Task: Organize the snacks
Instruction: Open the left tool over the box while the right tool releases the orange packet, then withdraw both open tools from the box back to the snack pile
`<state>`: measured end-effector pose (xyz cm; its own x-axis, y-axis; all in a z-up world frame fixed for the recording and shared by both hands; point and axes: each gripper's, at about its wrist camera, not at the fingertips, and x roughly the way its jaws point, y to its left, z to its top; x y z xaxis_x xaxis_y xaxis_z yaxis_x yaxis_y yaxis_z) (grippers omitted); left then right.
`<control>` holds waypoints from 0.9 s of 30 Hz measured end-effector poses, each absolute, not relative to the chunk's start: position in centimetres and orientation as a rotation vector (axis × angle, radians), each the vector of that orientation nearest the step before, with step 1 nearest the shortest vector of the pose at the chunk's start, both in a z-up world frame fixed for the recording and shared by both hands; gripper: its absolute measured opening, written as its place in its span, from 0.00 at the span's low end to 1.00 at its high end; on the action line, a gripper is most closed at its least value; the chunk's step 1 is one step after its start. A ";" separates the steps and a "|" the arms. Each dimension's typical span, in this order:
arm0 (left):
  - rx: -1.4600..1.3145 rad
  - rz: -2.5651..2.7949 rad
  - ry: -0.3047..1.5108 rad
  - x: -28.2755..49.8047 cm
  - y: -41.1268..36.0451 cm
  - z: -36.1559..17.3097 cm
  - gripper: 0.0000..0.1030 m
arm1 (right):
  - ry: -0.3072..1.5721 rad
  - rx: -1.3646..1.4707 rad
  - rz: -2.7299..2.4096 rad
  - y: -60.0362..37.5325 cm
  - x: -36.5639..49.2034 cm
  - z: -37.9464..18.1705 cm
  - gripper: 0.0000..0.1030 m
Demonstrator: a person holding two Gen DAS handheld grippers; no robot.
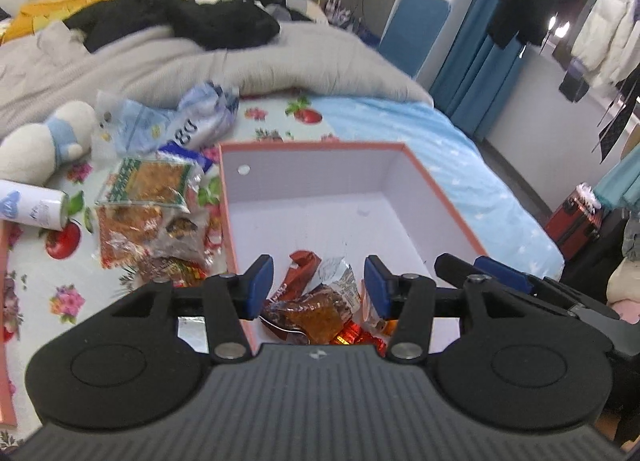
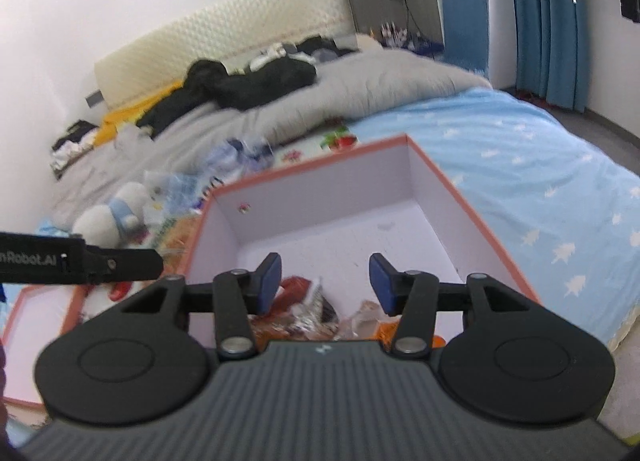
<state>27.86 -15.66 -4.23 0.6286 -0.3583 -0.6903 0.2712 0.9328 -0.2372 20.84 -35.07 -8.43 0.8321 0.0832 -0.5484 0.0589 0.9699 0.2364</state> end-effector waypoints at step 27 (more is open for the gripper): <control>-0.176 -0.206 0.700 16.7 -2.4 -3.5 0.55 | 0.480 0.177 0.152 -25.2 13.5 -6.3 0.50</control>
<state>16.67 -2.44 -3.49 0.7457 -0.2464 -0.6190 0.1287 0.9649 -0.2291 13.48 -25.22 -6.34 0.8761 0.1864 -0.4446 -0.1034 0.9734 0.2044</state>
